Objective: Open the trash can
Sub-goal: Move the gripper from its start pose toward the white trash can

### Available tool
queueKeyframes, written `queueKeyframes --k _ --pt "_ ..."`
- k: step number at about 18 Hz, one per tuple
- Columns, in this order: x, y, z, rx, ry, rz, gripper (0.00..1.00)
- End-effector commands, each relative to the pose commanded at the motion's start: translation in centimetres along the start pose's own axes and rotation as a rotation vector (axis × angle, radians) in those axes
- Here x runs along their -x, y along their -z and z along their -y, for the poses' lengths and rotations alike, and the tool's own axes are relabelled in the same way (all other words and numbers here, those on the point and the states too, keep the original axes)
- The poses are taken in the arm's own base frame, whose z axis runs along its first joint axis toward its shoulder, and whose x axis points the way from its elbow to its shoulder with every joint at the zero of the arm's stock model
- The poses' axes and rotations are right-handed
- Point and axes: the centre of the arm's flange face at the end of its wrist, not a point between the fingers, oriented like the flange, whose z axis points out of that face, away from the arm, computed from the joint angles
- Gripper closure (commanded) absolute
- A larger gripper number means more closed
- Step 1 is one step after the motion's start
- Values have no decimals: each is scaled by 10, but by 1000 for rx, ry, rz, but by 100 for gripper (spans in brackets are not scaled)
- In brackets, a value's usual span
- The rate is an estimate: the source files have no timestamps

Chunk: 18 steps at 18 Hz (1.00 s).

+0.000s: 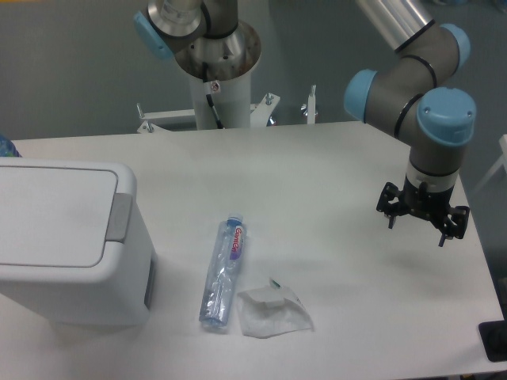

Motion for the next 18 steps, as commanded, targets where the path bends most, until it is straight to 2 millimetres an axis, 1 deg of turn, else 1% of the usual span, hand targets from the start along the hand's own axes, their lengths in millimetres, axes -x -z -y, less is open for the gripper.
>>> queueKeyframes --k 2,4,7,11,13,15,16,18 --pt "-1 2 1 -4 -2 2 0" --pt "-3 12 6 -27 2 6 0" --pt "-6 22 16 -115 86 -12 0" --pt "-25 21 41 -133 91 -32 0" --pt "-29 26 43 -160 106 -42 0" --pt "-37 26 52 -185 170 -67 0" --pt "-41 29 60 -200 216 -77 0" --pt "-45 36 67 -232 308 -98 0"
